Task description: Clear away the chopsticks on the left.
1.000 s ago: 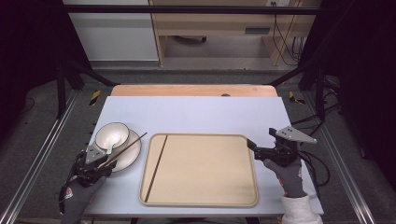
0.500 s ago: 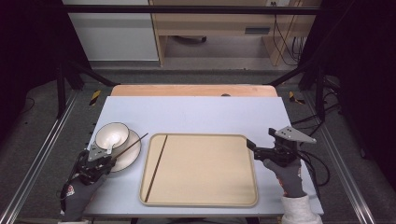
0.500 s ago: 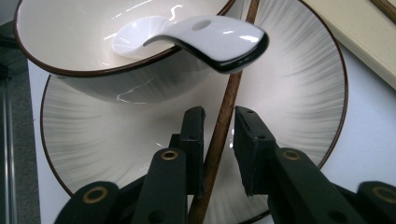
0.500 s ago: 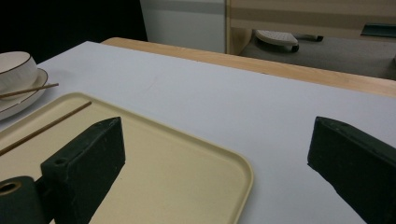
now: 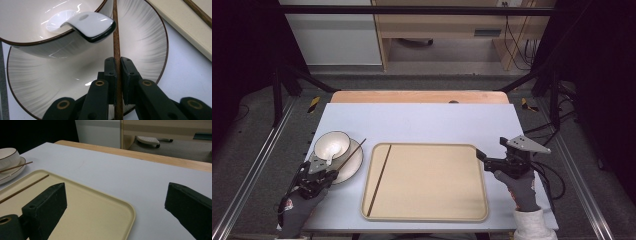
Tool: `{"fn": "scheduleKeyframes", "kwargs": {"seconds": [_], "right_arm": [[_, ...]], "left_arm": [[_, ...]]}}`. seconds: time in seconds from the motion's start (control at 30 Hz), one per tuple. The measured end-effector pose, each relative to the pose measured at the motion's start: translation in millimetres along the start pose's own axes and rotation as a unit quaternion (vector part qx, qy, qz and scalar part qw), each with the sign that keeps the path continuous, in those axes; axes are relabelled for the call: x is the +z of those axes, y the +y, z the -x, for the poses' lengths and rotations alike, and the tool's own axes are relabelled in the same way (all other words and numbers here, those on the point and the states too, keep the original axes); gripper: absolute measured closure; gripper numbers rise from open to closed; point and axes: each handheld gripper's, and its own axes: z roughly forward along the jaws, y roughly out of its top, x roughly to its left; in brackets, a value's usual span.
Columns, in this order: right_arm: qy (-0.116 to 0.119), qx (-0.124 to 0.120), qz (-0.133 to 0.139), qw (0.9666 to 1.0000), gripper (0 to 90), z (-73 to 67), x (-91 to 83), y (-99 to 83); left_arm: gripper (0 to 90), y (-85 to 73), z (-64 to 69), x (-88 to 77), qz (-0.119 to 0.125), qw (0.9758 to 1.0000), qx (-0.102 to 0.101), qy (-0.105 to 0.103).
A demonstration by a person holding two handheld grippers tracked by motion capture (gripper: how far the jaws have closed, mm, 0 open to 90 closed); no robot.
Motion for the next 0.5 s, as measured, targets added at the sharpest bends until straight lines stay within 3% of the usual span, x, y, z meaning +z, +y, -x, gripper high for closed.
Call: {"fn": "scheduleKeyframes", "kwargs": {"seconds": [0.33,0.5], "right_arm": [[0.0,0.001,0.001,1.0,4.1,0.2,-0.7,0.2],[-0.001,0.0,0.002,1.0,4.1,0.8,-1.7,0.6]], "left_arm": [[83.8,5.9,9.1,-5.9,0.015,0.9998,0.001,-0.011],[83.8,8.7,14.7,-10.2,0.032,0.9992,-0.011,-0.02]]}}
